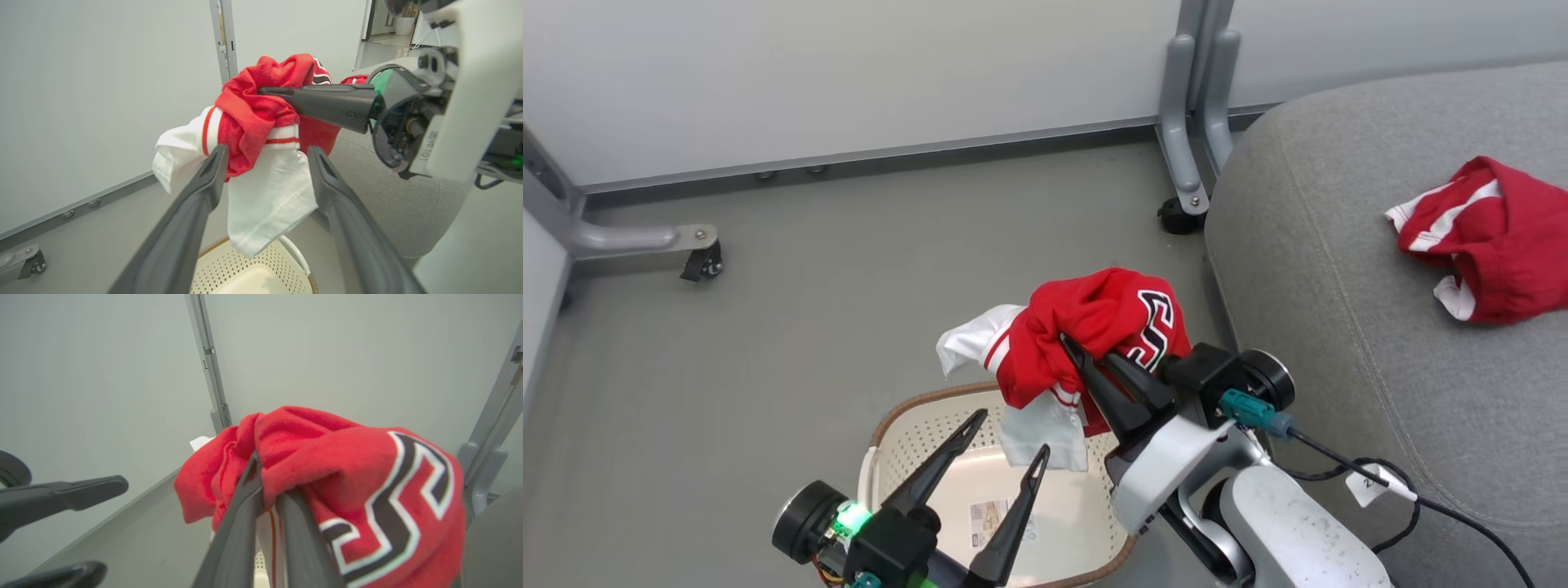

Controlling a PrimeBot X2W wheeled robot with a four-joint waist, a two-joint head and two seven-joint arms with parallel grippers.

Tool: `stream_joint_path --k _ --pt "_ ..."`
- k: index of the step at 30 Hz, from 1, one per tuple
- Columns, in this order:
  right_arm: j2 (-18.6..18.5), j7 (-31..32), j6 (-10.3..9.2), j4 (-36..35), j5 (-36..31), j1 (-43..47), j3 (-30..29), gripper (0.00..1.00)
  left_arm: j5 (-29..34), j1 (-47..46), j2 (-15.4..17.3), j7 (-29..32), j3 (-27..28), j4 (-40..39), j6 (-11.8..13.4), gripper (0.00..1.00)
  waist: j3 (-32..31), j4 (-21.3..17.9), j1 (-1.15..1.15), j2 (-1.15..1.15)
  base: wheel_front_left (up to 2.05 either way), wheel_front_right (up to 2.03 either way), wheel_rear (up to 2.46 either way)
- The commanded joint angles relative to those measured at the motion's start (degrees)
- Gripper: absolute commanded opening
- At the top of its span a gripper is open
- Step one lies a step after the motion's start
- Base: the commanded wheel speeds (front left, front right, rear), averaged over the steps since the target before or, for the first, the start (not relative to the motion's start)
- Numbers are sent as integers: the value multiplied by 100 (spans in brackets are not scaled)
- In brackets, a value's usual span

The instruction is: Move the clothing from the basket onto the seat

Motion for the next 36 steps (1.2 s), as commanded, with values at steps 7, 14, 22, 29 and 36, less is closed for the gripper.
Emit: stream_joint_path --k 7,14,22,29,36 --pt "-6 -145 0 -19 -127 -158 -255 0 37 -312 119 -6 -51 -37 -4 100 470 -960 0 0 0 0 0" --pt "16 -292 0 17 -190 -128 -606 0 38 -461 246 57 -108 -67 -37 100 727 -1616 0 0 0 0 0" --pt "34 -479 0 30 -283 12 -1253 0 -20 -565 346 189 -164 -186 -25 100 1003 -2175 0 0 0 0 0" --pt "37 -631 0 39 -270 -192 -1850 0 36 -707 463 318 -216 -384 -47 100 1302 -2363 0 0 0 0 0" --pt "-119 -708 0 80 -381 -1017 -2443 0 22 -916 577 375 -274 -537 -80 100 1523 -2248 0 0 0 0 0"
